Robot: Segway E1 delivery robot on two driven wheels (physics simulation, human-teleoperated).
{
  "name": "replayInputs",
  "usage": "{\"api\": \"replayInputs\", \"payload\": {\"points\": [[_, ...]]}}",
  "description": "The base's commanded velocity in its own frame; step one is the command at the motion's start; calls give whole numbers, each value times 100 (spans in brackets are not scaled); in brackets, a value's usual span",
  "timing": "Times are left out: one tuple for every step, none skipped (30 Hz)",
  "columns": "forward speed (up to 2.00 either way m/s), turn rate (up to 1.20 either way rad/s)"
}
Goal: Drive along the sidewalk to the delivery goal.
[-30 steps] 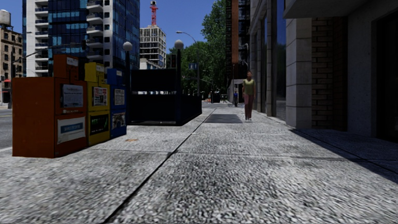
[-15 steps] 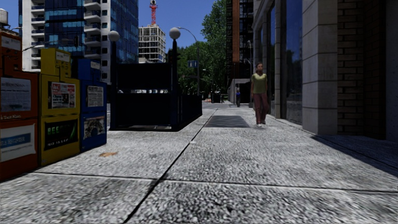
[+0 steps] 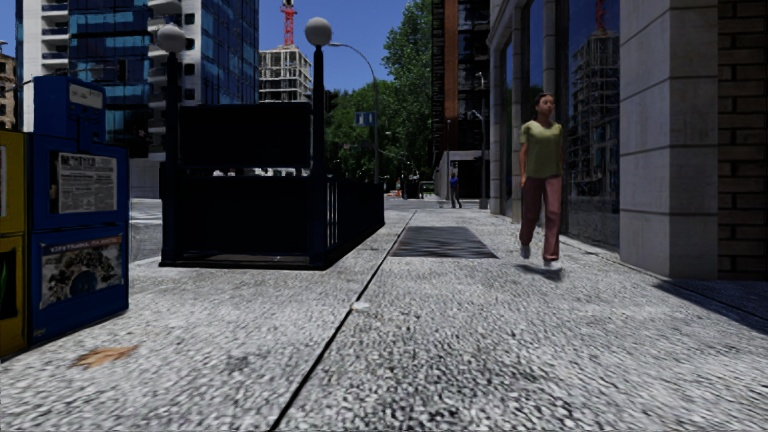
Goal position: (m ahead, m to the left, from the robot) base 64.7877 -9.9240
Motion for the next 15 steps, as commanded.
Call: {"api": "replayInputs", "payload": {"points": [[200, -22], [200, -22], [200, -22], [200, -22], [200, -22], [200, -22], [200, -22], [200, -22], [200, -22], [200, -22], [200, -22], [200, -22], [200, -22], [200, -22], [200, -22]]}}
